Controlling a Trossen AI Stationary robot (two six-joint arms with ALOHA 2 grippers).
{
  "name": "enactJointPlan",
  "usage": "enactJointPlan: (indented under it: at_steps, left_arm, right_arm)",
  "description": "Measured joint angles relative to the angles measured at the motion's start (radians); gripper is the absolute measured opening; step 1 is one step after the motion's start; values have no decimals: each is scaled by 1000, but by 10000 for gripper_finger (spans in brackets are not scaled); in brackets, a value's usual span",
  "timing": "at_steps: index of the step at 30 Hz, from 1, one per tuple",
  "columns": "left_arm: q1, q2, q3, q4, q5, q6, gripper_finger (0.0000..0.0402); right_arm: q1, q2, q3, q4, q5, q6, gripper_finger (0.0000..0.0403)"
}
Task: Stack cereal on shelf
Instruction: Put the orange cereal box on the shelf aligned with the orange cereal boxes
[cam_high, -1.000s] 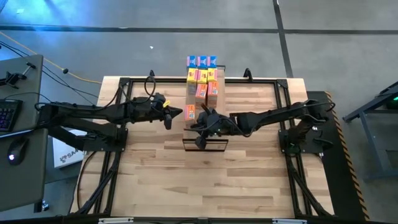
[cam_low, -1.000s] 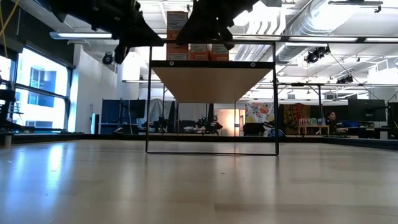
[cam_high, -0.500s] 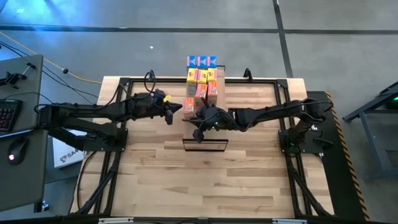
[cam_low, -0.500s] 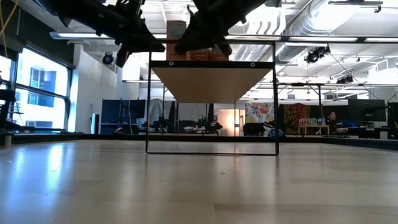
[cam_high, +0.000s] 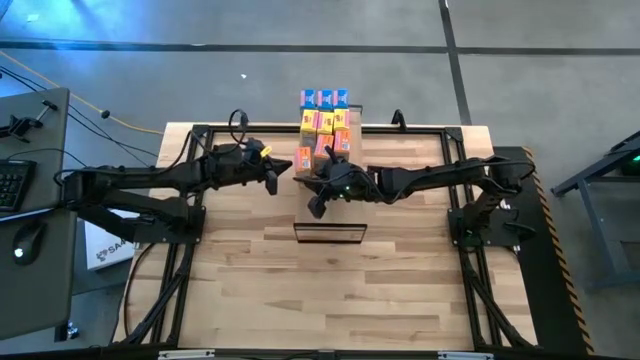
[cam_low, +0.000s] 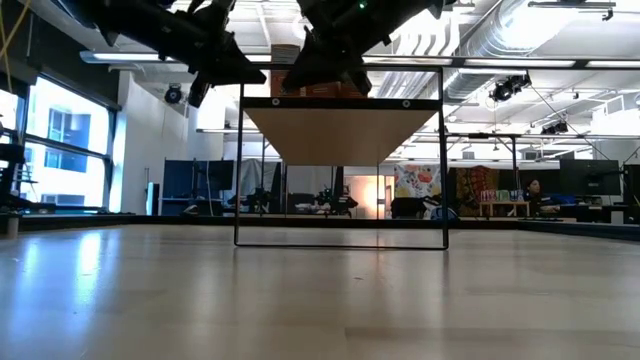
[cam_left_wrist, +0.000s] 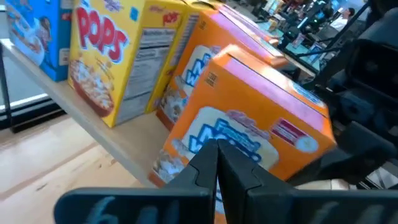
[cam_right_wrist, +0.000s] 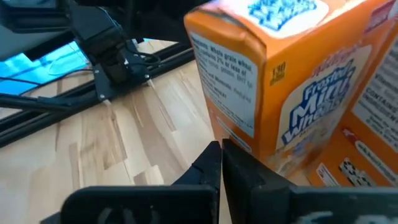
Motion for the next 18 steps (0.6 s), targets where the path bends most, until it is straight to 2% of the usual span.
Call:
enactJointPlan:
  at_steps: [8,18]
  left_arm:
    - [39,76,0,87,92,32,0]
    - [46,123,0,147,99,27,0]
  right_arm:
    - [-6,2,0,30,-4,5,0]
    - [-22,2,0,29,2,23,0]
